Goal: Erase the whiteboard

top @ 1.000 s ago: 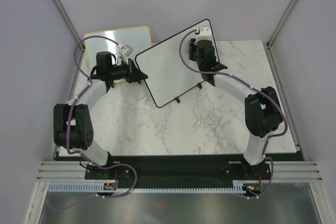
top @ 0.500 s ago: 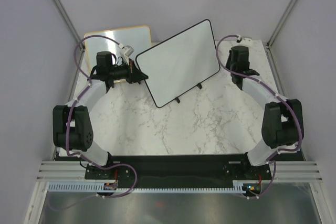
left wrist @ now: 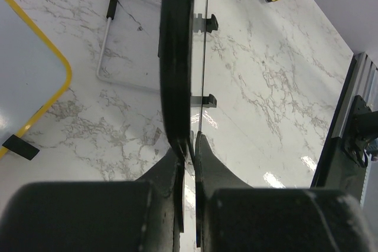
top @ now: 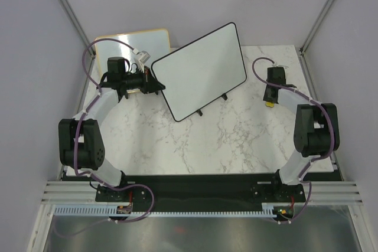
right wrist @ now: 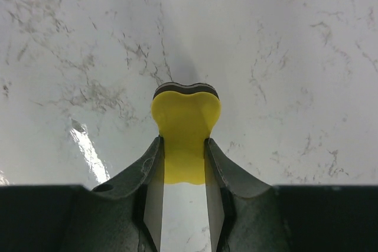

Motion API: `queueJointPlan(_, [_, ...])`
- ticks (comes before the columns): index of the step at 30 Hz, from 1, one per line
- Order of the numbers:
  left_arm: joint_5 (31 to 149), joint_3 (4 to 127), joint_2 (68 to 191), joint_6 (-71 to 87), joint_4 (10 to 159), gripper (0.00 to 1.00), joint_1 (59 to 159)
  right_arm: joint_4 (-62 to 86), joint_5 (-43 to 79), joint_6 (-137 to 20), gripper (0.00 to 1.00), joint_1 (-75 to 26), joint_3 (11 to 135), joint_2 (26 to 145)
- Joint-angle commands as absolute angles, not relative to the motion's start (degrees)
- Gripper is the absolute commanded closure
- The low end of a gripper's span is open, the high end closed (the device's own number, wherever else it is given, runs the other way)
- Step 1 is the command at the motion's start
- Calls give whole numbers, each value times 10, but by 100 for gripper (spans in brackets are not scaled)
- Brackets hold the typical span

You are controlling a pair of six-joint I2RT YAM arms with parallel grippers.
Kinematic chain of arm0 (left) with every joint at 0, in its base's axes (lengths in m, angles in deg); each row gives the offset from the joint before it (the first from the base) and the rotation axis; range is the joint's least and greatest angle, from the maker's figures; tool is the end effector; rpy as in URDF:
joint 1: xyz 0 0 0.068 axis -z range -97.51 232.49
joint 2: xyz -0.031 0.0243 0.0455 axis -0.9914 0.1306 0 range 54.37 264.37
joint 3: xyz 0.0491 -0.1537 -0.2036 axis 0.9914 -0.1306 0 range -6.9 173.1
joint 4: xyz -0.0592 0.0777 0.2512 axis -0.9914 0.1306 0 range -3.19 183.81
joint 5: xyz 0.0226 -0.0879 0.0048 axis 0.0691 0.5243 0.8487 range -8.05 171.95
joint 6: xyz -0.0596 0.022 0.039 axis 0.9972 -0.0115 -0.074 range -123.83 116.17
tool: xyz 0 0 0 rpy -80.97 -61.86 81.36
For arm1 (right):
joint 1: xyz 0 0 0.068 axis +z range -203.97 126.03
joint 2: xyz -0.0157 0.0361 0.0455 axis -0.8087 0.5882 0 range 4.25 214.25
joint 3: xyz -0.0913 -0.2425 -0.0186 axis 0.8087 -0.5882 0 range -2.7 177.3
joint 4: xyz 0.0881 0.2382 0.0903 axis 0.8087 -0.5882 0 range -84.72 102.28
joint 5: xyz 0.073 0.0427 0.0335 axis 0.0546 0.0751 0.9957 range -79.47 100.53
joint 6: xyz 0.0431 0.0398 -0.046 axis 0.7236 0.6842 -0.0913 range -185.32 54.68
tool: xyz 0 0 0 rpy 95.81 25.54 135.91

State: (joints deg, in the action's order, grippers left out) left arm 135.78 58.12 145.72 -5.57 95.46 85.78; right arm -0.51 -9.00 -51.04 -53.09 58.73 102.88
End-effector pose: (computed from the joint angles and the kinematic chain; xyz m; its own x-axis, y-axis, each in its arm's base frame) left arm 0.3672 -0.0715 0.2416 -0.5511 0.0495 -0.8330 0.7111 0.5501 -0.4378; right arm 0.3817 -0.0150 0.1539 -0.6927 0.2219 -0.6862 0.3832 0.9193 -0.0895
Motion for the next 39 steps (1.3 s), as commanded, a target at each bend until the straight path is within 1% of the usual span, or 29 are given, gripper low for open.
queueJointPlan(1, [1335, 592, 1468, -126, 993, 98, 860, -34, -70, -528, 73, -530, 606, 1051])
queueJointPlan(3, [1334, 594, 1471, -124, 993, 98, 860, -38, -58, -530, 58, -530, 614, 1059])
queueJointPlan(4, [1335, 595, 1472, -124, 993, 98, 860, -41, -56, -530, 47, -530, 616, 1060])
queueJointPlan(6, [1335, 596, 1474, -124, 993, 98, 860, -43, -53, -529, 39, -529, 621, 1060])
queueJointPlan(7, [1335, 598, 1478, -123, 994, 98, 860, -44, -54, -530, 32, -528, 622, 1059])
queueJointPlan(9, [1335, 601, 1481, -122, 993, 98, 860, -45, -60, -534, 22, -521, 621, 1049])
queueJointPlan(10, [1336, 602, 1483, -121, 993, 98, 860, -41, -63, -538, 19, -515, 618, 1043])
queueJointPlan(14, [1337, 607, 1490, -119, 993, 98, 860, 6, -69, -591, 19, -448, 597, 1011])
queueJointPlan(15, [1335, 608, 1491, -120, 994, 98, 860, 18, -30, -615, 20, -419, 582, 1002])
queueJointPlan(17, [1335, 610, 1495, -119, 994, 98, 860, 60, 19, -630, 22, -399, 568, 996])
queueJointPlan(18, [1335, 611, 1496, -119, 994, 98, 860, 77, 46, -637, 26, -388, 555, 998])
queueJointPlan(19, [1333, 612, 1496, -119, 993, 98, 860, 101, 86, -639, 28, -384, 550, 1002])
queueJointPlan(21, [1329, 612, 1499, -120, 993, 98, 860, 110, 104, -640, 34, -379, 557, 1025])
queueJointPlan(24, [1327, 610, 1499, -125, 995, 98, 860, 115, 129, -648, 37, -376, 577, 1058])
queueJointPlan(29, [1324, 616, 1503, -133, 1003, 97, 857, 134, 156, -692, 39, -363, 595, 1089])
queueJointPlan(33, [1324, 618, 1510, -132, 1005, 97, 853, 131, 177, -711, 46, -360, 607, 1097])
queueJointPlan(35, [1326, 617, 1511, -133, 1005, 96, 853, 131, 177, -714, 46, -360, 614, 1103])
queueJointPlan(38, [1328, 618, 1515, -133, 1007, 96, 853, 125, 187, -721, 51, -360, 633, 1119])
queueJointPlan(39, [1328, 618, 1515, -134, 1008, 96, 853, 111, 191, -721, 54, -361, 638, 1123])
